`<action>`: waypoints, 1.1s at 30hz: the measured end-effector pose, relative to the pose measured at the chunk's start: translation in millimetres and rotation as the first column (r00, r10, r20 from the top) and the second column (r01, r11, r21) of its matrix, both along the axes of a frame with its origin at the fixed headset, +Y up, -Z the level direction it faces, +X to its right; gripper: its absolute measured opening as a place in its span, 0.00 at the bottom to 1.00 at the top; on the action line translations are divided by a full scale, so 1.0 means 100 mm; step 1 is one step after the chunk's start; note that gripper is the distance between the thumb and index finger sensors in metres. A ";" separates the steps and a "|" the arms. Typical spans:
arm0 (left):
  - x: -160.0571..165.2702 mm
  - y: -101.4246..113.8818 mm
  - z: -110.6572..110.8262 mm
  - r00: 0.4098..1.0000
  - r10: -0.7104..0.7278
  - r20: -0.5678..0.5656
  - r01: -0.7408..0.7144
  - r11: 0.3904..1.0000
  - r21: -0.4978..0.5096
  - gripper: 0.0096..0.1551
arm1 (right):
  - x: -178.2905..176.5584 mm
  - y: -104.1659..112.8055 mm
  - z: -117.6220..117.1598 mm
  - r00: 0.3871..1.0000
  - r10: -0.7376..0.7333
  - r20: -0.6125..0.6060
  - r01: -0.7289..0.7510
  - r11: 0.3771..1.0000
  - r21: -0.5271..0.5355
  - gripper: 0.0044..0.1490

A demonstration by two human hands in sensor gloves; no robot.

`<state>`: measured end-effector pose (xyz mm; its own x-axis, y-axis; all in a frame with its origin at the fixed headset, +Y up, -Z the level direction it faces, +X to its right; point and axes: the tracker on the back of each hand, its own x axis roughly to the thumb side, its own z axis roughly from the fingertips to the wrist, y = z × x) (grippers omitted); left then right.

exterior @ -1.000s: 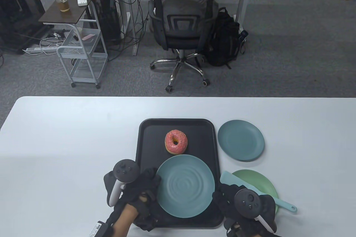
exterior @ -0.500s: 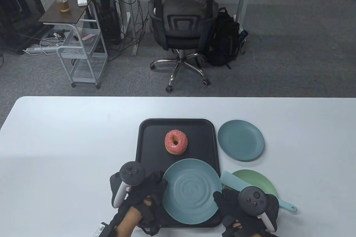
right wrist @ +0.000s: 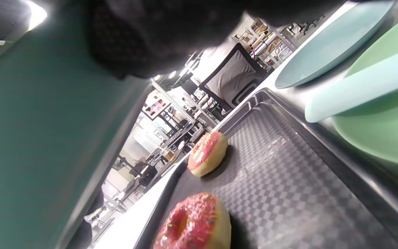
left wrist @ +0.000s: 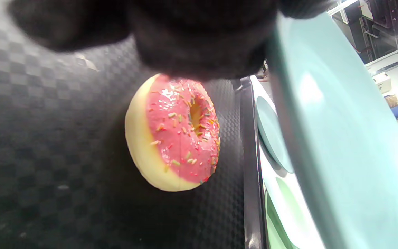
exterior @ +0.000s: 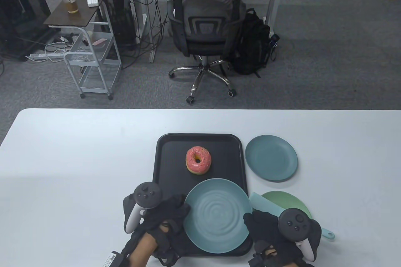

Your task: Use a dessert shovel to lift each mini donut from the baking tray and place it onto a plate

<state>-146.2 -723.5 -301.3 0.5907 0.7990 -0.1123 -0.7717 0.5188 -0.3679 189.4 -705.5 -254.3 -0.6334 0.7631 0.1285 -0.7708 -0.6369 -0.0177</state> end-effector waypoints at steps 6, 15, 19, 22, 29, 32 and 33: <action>-0.10 -0.06 -0.05 1.000 0.028 0.011 -0.028 0.999 -0.036 0.31 | 0.22 0.11 -0.05 0.997 -0.024 0.075 0.023 1.000 0.011 0.27; -0.20 -0.05 -0.08 0.999 0.035 -0.017 -0.036 0.999 -0.039 0.32 | 0.97 0.59 -0.33 0.949 0.013 0.314 -0.027 0.999 0.041 0.27; -0.23 -0.04 -0.10 0.999 0.032 -0.026 -0.033 0.998 -0.044 0.30 | 1.41 0.76 -0.49 0.898 0.017 0.439 -0.026 1.000 0.016 0.27; -0.26 -0.05 -0.11 0.999 0.027 -0.032 -0.029 0.999 -0.045 0.28 | 1.70 0.78 -0.58 0.856 0.006 0.517 0.002 1.000 -0.014 0.27; -0.32 -0.05 -0.14 0.998 0.018 -0.056 -0.020 0.999 -0.046 0.25 | 2.28 0.56 -0.73 0.742 0.032 0.669 0.050 0.993 -0.102 0.28; -0.34 -0.03 -0.13 0.998 0.003 -0.067 -0.006 0.999 -0.038 0.25 | 2.47 0.40 -0.80 0.699 0.072 0.712 0.056 0.986 -0.154 0.28; -0.35 -0.03 -0.13 0.997 -0.005 -0.071 0.003 0.999 -0.034 0.25 | 2.53 0.33 -0.83 0.682 0.084 0.727 0.063 0.983 -0.173 0.28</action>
<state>-181.4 -726.1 -314.7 0.5834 0.7918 -0.1811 -0.7944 0.5098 -0.3301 442.3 -672.2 -337.6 -0.4775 0.7178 -0.5067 -0.5527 -0.6937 -0.4618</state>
